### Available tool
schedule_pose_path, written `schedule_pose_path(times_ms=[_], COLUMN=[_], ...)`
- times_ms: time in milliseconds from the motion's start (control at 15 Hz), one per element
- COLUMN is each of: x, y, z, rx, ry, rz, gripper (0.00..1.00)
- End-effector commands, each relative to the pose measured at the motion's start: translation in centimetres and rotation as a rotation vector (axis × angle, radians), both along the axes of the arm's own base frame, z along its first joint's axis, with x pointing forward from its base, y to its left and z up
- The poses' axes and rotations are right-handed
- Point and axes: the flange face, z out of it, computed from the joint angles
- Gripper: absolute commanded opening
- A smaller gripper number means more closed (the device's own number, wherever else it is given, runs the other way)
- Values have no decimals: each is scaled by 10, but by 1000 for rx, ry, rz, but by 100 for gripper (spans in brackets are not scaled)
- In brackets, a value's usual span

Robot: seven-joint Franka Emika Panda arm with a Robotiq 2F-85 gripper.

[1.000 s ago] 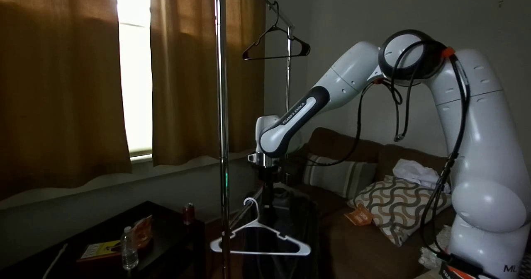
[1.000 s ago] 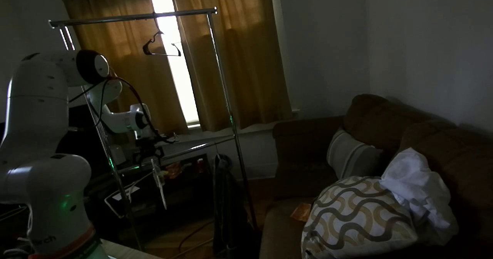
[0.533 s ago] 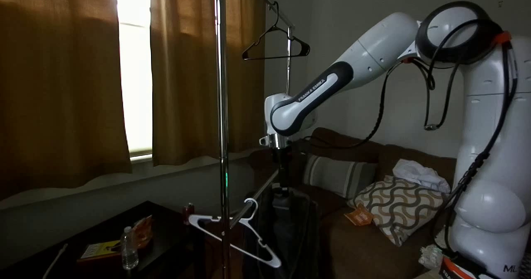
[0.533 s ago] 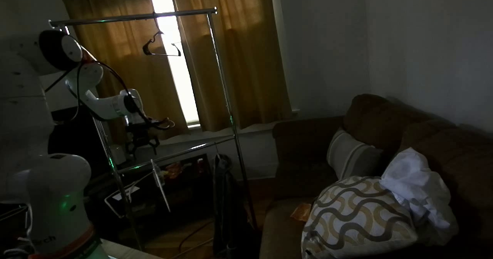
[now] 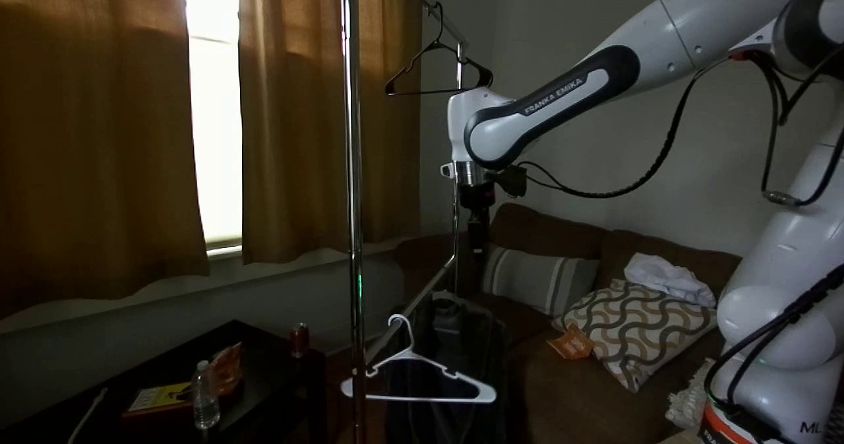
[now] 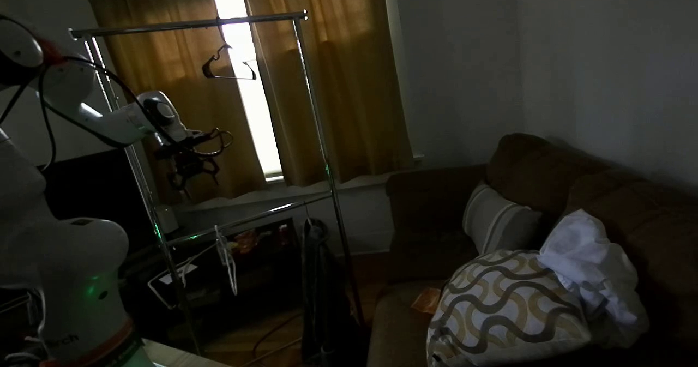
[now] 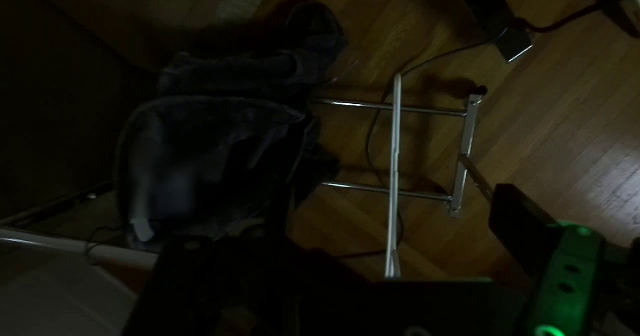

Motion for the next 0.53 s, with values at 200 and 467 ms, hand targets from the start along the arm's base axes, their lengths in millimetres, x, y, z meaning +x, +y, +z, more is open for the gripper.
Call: schedule_pose_path(times_ms=[200,467], x=[-9,-6], y=[-4,-11], z=[23,29], rx=[2,32], ry=[-63,-89], rz=[-28,-71], gripper=[100,100])
